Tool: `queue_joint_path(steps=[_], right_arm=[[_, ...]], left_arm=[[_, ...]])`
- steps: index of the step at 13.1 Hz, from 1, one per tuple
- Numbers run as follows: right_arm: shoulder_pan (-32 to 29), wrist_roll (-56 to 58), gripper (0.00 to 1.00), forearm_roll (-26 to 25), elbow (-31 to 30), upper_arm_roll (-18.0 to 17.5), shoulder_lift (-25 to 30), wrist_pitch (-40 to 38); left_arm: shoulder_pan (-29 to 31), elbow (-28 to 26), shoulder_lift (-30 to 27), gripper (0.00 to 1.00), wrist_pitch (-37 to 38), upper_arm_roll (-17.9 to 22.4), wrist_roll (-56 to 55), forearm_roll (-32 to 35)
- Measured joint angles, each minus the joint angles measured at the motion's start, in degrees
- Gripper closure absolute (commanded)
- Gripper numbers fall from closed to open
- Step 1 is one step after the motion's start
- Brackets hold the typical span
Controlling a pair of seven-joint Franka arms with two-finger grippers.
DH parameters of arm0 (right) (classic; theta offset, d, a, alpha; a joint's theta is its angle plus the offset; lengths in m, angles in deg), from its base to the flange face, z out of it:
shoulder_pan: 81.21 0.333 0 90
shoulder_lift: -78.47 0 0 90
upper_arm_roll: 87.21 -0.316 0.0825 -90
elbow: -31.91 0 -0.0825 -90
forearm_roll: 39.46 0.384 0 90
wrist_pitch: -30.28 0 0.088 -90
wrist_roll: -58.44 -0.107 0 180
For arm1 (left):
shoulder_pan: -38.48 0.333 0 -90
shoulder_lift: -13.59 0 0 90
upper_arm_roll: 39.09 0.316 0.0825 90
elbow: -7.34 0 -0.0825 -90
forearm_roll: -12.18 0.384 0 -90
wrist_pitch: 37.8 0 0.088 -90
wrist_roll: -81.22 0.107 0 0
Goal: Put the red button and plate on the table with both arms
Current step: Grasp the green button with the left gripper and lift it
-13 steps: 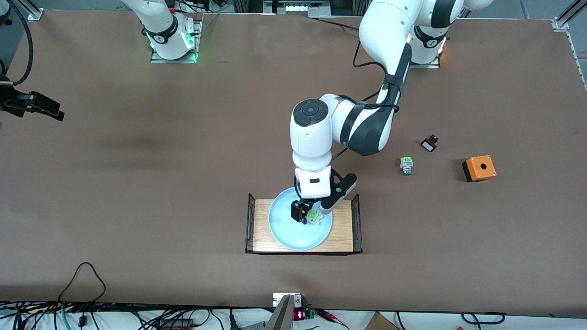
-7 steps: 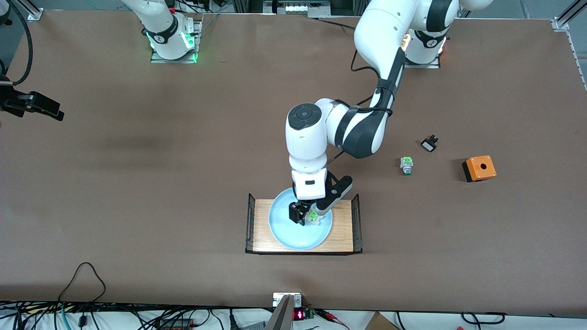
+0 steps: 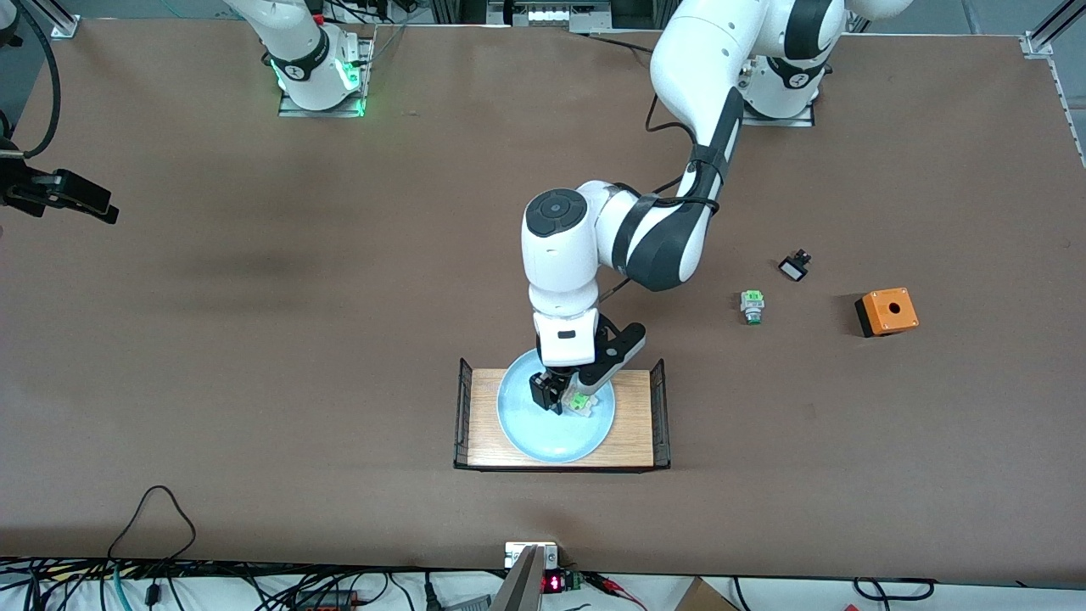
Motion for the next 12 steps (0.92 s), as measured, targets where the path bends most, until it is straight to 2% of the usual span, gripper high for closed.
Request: queue_joint_path(steps=[7,12], right_arm=[[0.0,0.0,0.00,0.0,0.0,0.0,0.0,0.0],[0.0,0.0,0.00,0.0,0.0,0.0,0.0,0.0]], left_arm=[[-0.2,0.5,0.3,0.88,0.0,0.4,-0.4,0.0],[-0.2,1.9,-0.4,0.94,0.9,2.0,-0.8,0.0]])
